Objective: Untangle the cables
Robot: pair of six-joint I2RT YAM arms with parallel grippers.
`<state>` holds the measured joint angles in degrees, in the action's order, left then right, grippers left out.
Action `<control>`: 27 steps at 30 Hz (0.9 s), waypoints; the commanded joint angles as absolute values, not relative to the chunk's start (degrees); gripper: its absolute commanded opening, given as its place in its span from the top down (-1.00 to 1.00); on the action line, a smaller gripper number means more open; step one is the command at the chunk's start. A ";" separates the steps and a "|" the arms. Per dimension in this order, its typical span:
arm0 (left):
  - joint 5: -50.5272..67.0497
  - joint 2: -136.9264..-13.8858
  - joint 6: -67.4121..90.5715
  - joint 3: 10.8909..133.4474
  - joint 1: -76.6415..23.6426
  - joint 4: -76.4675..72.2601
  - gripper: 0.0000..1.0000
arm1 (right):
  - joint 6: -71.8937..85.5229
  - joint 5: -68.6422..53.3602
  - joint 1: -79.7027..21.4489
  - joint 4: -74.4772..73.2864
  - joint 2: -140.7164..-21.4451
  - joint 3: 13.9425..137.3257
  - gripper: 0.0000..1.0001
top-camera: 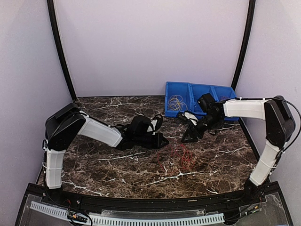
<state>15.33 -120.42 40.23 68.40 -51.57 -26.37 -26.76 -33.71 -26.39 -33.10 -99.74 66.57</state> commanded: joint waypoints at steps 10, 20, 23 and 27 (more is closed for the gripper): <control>15.29 -118.11 41.67 68.64 -51.31 -26.82 0.76 | -26.53 -28.77 -27.29 -33.24 -106.12 65.38 -0.53; 11.87 -114.64 40.69 66.91 -51.33 -25.56 0.48 | -23.66 -27.72 -30.24 -30.89 -111.43 67.48 -0.29; 7.82 -110.64 39.80 65.01 -51.24 -25.03 0.45 | -23.90 -27.82 -32.40 -30.61 -111.98 67.14 -0.23; 2.03 -104.35 38.91 59.11 -50.88 -24.74 0.44 | -24.17 -25.95 -35.23 -28.89 -111.93 65.99 -0.04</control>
